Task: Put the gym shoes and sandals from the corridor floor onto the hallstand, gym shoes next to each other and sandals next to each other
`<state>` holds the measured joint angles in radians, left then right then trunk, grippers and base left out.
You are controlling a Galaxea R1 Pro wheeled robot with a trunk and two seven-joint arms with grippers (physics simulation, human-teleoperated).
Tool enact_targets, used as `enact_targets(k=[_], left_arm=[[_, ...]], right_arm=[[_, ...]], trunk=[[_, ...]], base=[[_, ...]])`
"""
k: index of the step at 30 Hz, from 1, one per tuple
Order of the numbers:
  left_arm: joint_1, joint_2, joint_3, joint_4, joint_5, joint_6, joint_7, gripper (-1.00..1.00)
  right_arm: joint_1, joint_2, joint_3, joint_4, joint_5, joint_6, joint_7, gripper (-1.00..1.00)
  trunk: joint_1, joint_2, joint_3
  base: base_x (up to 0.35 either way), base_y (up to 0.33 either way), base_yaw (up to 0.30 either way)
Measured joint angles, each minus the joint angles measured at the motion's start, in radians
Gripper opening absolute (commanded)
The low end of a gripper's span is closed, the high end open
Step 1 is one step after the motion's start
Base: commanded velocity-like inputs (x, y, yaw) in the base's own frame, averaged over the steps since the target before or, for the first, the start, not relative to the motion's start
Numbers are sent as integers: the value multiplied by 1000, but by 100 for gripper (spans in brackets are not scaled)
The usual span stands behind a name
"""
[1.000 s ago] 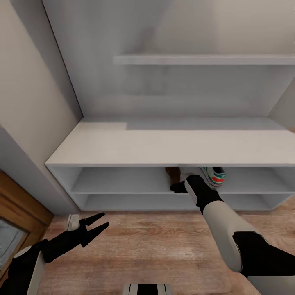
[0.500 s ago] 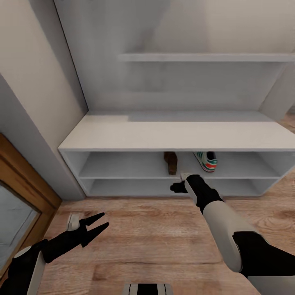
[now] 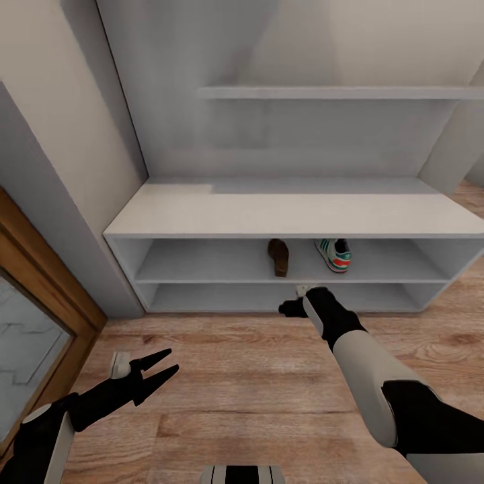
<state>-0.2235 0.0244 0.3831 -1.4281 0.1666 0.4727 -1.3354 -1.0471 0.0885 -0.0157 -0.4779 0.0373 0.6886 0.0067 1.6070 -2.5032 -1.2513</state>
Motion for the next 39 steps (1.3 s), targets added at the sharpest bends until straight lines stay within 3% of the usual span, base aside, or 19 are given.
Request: enact_targets(k=[11,14,24,25,29,35,39], left_arm=[[0,0,0,1,-1,0,1,100],[0,0,1,1,-1,0,1,100],[0,0,4,1,-2,0,2,100],[0,0,4,1,-2,0,2,100],[0,0,6,1,-2,0,2,100],[0,0,9,1,-2,0,2,100],[0,0,10,1,-2,0,2,100]], right_arm=[[8,-1,0,-3,0,-7,3,100],[8,-1,-1,-3,-1,-46,4,100],[8,-3,-2,-3,-1,-360,6,100],[10,-3,-2,-3,-1,-428,6,100],[13,-3,-2,-3,-1,-526,6,100],[34,-3,-2,1,-2,-582,6,100],[85,-5,-2,0,-1,-591,7,100]], trunk=[[0,0,0],[0,0,0],[0,0,0],[0,0,0],[0,0,0],[0,0,0],[0,0,0]], base=[[-2,0,0],[0,0,0],[0,0,0],[0,0,0],[0,0,0],[0,0,0],[0,0,0]])
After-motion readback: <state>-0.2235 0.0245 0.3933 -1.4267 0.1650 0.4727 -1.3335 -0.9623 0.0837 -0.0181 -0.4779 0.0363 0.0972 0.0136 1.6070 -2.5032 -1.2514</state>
